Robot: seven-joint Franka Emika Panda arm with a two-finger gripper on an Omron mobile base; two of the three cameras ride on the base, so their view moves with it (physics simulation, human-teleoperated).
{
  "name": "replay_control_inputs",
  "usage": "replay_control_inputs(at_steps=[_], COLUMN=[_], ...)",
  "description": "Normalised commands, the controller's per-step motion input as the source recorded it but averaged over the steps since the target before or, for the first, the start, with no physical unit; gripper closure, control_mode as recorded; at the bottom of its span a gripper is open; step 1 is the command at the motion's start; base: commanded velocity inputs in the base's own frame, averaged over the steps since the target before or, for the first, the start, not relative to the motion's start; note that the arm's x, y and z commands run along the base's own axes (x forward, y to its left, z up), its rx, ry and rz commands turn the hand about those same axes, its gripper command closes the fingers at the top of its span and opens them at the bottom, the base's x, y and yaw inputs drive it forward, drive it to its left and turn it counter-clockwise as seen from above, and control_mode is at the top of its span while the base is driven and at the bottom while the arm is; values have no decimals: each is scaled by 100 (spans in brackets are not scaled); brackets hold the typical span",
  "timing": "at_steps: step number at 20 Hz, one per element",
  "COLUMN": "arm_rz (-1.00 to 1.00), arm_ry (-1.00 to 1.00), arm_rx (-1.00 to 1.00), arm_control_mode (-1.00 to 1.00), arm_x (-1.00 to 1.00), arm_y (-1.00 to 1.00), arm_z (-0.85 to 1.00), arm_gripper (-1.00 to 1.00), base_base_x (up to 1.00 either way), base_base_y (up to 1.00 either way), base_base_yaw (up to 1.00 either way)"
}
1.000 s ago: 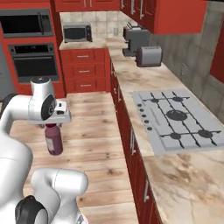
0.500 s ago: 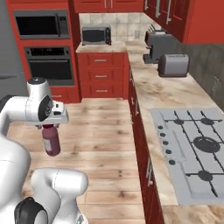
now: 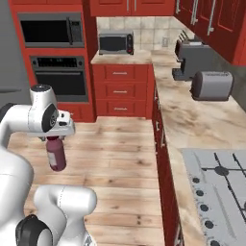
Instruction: Place the drinks on the dining counter in a tight cluster.
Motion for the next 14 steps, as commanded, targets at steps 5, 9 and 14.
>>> replay_control_inputs(at_steps=[5, 9, 14], arm_rz=[0, 0, 0], arm_ry=[0, 0, 0], arm_rx=[0, 0, 0], arm_control_mode=[100, 100, 100], arm_x=[0, 0, 0], arm_y=[0, 0, 0], arm_z=[0, 0, 0], arm_gripper=[100, 100, 100], base_base_x=[48, 39, 40], base_base_y=[37, 32, 30], base_base_yaw=[41, 52, 53])
